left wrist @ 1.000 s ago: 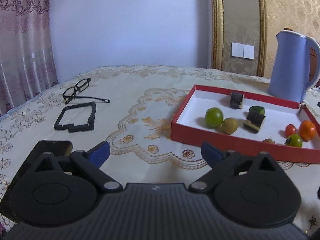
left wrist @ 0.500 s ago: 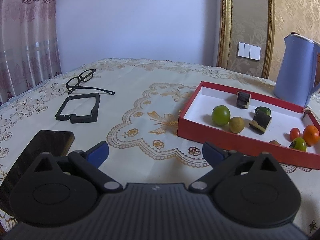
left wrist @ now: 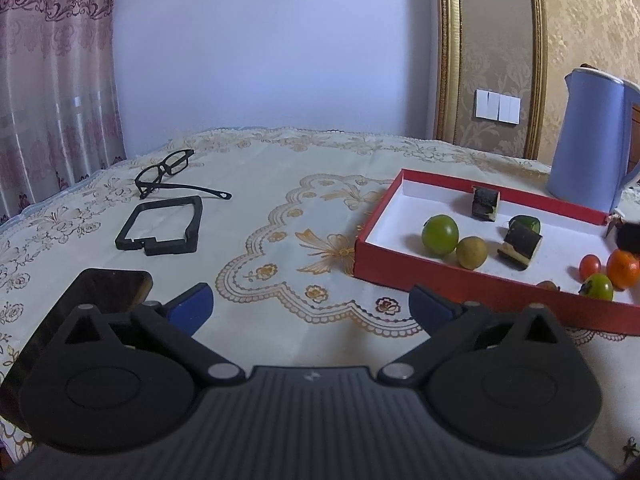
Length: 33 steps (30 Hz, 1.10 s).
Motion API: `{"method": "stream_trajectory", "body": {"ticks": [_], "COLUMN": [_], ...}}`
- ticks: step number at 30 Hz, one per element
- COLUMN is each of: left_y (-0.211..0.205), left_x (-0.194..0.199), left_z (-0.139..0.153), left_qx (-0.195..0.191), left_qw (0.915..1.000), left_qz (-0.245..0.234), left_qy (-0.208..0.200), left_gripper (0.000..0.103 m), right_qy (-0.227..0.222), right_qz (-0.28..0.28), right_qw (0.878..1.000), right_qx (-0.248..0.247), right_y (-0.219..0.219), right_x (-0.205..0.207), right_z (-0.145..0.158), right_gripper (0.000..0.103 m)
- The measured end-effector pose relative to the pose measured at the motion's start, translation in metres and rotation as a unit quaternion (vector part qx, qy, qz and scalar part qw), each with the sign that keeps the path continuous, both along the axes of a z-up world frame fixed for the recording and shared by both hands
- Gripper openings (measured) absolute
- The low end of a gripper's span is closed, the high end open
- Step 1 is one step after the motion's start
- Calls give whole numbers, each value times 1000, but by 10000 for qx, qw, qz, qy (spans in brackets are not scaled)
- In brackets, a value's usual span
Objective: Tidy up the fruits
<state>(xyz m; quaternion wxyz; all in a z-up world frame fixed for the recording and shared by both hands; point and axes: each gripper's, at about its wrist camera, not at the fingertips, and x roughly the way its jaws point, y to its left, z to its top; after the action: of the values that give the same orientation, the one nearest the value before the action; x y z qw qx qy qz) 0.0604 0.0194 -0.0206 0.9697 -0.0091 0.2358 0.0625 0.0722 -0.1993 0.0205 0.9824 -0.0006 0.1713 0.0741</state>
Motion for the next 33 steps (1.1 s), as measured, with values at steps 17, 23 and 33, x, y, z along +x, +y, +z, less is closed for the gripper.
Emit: {"method": "stream_trajectory", "body": {"ticks": [17,23,33], "left_y": [3,4,-1], "left_x": [1,0,0], "left_z": [-1,0,-1], "left_qx": [-109,-127,35], "left_qw": [9999,9999,10000], "left_qz": [-21,9,65], "left_qy": [43,34,38], "left_gripper": [103,103,103], "right_qy": [442,455,69], "right_qz": [-827,-650,-196], "right_qw": [9954,9966,9996], "right_qx": [190,238,173], "right_y": [-23,-21,-17], "right_x": [96,80,10], "right_z": [1,-2,-4], "right_gripper": [28,28,62]}}
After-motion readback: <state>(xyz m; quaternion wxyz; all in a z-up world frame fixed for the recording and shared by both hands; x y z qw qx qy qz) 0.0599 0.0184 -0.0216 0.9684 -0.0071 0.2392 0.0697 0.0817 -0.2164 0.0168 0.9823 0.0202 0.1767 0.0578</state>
